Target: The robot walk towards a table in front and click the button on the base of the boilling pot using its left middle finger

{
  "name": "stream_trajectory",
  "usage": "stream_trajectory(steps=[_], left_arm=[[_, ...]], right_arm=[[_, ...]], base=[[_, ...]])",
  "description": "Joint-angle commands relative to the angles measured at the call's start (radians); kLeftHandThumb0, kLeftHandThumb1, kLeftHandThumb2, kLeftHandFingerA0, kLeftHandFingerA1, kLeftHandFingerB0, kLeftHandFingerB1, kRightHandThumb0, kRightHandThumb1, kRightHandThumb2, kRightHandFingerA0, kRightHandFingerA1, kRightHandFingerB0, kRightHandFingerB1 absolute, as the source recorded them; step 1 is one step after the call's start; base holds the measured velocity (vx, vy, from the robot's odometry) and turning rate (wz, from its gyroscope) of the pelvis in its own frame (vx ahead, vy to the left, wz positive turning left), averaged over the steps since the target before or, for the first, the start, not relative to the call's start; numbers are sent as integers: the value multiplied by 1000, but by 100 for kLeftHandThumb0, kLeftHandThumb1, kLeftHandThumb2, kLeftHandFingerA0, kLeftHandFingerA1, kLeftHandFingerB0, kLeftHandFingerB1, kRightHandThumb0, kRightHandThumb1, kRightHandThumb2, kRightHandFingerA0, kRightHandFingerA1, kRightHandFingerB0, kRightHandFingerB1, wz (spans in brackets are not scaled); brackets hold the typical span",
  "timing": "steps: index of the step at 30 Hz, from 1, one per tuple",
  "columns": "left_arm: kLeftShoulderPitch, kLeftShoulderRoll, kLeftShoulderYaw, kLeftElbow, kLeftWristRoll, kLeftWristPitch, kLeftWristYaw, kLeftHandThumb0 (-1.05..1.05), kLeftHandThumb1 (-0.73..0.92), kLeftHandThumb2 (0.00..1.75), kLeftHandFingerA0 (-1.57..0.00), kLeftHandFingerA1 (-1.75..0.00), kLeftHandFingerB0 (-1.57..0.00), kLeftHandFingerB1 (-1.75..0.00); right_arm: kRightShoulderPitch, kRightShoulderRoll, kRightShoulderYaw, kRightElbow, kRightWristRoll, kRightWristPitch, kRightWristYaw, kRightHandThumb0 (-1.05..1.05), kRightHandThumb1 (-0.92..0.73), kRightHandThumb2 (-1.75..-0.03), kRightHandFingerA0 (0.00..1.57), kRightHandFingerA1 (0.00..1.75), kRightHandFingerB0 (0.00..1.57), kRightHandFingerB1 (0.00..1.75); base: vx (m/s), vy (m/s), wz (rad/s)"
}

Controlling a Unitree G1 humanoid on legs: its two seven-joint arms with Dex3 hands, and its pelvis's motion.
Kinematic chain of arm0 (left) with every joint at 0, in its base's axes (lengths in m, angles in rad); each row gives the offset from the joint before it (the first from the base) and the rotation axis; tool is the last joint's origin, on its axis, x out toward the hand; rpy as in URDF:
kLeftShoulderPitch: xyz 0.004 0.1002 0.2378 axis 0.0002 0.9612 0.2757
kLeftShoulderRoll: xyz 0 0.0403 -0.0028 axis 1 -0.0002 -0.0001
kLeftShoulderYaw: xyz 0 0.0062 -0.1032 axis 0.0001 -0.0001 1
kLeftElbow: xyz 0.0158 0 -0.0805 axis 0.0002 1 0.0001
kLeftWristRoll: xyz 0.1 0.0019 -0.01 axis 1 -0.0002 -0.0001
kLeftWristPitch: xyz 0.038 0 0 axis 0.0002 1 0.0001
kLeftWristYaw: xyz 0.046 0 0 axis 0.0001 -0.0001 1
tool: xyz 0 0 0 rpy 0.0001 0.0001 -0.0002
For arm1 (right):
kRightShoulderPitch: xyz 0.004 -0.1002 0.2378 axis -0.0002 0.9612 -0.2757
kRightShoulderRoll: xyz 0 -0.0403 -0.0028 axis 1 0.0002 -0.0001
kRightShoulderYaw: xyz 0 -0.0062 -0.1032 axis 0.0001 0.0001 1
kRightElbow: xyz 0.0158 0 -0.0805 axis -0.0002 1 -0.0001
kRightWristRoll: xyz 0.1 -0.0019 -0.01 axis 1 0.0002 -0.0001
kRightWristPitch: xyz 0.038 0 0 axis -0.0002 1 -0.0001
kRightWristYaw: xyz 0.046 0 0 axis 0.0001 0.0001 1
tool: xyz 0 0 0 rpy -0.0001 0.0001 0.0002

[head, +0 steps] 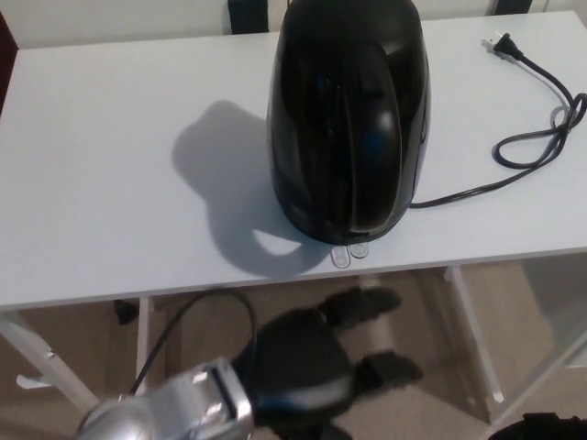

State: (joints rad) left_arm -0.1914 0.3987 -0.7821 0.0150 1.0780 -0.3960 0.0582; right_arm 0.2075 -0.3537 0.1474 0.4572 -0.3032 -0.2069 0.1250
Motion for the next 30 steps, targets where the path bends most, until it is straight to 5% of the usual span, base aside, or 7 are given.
stream_trajectory(steps=[1, 8, 9, 13, 16, 18, 30], left_arm=[[104, 80, -5, -43, -6, -69, 38, -77, 83, 66, -30, -31, -25, -29], [286, 163, 88, 157, -131, -49, 41, -77, 84, 66, -22, -28, -16, -27], [291, 154, 132, 281, -197, -70, 69, -76, 67, 94, -18, -42, -13, -40], [296, 97, 254, 562, -373, -134, 87, -78, 68, 97, -21, -43, -10, -39], [284, 63, 365, 686, -493, -135, 27, -77, 86, 67, -33, -31, -17, -26], [277, 52, 412, 732, -536, -146, 7, -79, 69, 99, -27, -46, -11, -40], [299, 46, 613, 758, -699, -79, -213, -73, 64, 90, -21, -43, -13, -39]], right_arm=[[13, -7, -16, 2, 37, -13, 23, -54, -47, -56, 81, 48, 69, 46], [2, 2, 8, 25, -14, 40, -19, -41, -47, -55, 83, 48, 66, 45], [1, 3, 6, 38, -9, 30, -20, -42, -46, -55, 83, 48, 66, 45], [17, 5, 4, 51, -7, -1, -31, -43, -46, -55, 84, 49, 67, 46], [2, 5, 0, 76, 1, -13, -24, -43, -47, -55, 81, 48, 66, 45], [-1, 3, -2, 76, 2, -11, -23, -43, -47, -55, 83, 48, 66, 45], [-3, 10, -2, 78, 1, -9, -34, -43, -46, -55, 83, 48, 67, 45]], base=[[0, 0, 0], [0, 0, 0], [0, 0, 0], [0, 0, 0], [0, 0, 0], [0, 0, 0], [0, 0, 0]])
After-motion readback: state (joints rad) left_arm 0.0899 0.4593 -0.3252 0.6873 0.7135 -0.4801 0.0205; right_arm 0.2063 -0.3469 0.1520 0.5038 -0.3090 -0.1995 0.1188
